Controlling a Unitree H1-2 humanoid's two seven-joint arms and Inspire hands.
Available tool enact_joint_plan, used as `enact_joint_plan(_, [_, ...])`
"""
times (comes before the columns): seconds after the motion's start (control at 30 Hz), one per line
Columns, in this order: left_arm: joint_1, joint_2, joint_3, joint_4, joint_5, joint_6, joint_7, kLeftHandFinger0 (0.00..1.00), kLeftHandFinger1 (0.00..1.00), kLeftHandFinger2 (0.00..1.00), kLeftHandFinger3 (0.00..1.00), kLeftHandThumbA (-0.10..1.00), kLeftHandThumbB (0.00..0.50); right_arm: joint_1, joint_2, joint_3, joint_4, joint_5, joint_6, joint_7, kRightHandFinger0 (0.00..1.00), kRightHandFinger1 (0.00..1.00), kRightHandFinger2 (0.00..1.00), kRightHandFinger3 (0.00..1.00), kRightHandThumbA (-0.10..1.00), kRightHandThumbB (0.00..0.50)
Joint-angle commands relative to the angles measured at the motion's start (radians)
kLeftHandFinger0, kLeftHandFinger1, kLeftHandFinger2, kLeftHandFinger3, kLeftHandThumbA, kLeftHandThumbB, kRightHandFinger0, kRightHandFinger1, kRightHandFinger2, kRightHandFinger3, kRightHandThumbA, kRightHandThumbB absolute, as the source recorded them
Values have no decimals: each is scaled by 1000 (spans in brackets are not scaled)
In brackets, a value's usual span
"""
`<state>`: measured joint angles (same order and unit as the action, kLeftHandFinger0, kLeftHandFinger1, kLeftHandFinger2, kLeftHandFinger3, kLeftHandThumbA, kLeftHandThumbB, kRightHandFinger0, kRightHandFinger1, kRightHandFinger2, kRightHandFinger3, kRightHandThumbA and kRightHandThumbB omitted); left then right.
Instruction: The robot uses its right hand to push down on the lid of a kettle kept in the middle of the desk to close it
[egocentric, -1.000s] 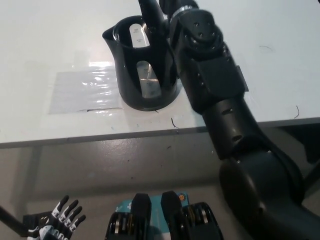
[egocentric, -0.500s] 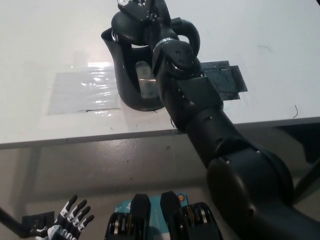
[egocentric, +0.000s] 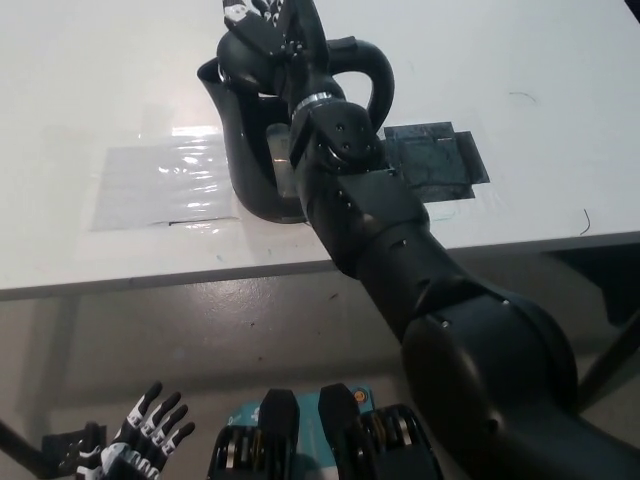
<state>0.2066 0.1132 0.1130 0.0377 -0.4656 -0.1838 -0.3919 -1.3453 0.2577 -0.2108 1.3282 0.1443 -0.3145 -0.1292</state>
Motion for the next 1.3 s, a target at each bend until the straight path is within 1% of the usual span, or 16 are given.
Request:
enact_joint_plan(0.0, [-6,18,-7,-32,-3,-33,-28,1000,1000,1000,1000,1000,500,24,36,28,59,-16,47,-27,1000,1000,1000,1000,378,210])
enact_joint_plan(0.2, [-3,17,-4,-37,-6,-28,-25,1000,1000,1000,1000,1000,500,71,14,84,63,-54,52,-58,1000,1000,1000,1000,375,178])
enact_joint_plan(0.3, [-11,33,7,-52,-8,-16,-18,1000,1000,1000,1000,1000,500,131,15,116,81,-76,60,-78,1000,1000,1000,1000,417,221])
enact_joint_plan(0.37, [-10,33,7,-55,-9,-13,-17,1000,1000,1000,1000,1000,500,150,13,130,82,-84,50,-77,1000,1000,1000,1000,449,208])
enact_joint_plan(0.47, [-16,34,8,-47,-18,-25,-25,1000,1000,1000,1000,1000,496,224,9,146,93,-85,32,-60,1000,1000,1000,1000,508,228])
enact_joint_plan(0.53, [-13,31,7,-45,-20,-27,-25,1000,1000,1000,1000,1000,500,242,7,140,92,-76,15,-47,1000,1000,1000,1000,500,206])
enact_joint_plan(0.6, [-12,30,7,-45,-19,-31,-26,1000,1000,1000,1000,1000,500,247,9,130,86,-68,-15,-58,1000,1000,1000,1000,481,215])
enact_joint_plan(0.67, [-9,29,8,-48,-17,-29,-21,1000,1000,1000,1000,1000,500,249,14,116,76,-59,-71,-83,1000,1000,1000,1000,396,205])
enact_joint_plan(0.7, [-10,28,9,-48,-15,-29,-19,1000,1000,1000,1000,1000,500,248,16,103,69,-45,-114,-74,1000,1000,1000,1000,341,173])
enact_joint_plan(0.77, [-16,28,14,-47,-9,-31,-10,1000,1000,1000,1000,1000,500,226,15,97,60,-44,-135,-58,1000,1000,1000,1000,395,184])
enact_joint_plan(0.83, [-13,30,15,-50,-11,-26,-11,1000,1000,1000,1000,1000,500,223,21,77,22,-29,-155,-26,1000,1000,1000,1000,424,249])
enact_joint_plan(0.9, [-7,34,16,-51,-12,-27,-15,1000,1000,1000,1000,1000,500,228,25,86,-11,-48,-155,-26,1000,1000,1000,1000,424,230])
enact_joint_plan(1.07, [6,44,25,-51,-24,-25,-23,1000,1000,1000,1000,1000,500,254,42,138,-166,-101,-155,-32,1000,1000,1000,1000,514,257])
enact_joint_plan(1.13, [13,46,26,-51,-29,-22,-25,1000,1000,1000,1000,1000,500,311,41,218,-483,-167,-155,-8,1000,1000,1000,1000,579,270])
enact_joint_plan(1.23, [16,43,27,-53,-26,-16,-17,1000,1000,1000,1000,1000,500,351,28,266,-663,-219,-155,-3,1000,1000,1000,1000,649,265])
enact_joint_plan(1.27, [18,49,31,-52,-26,-13,-17,1000,1000,1000,1000,1000,500,386,23,290,-810,-241,-107,14,1000,1000,1000,1000,662,265])
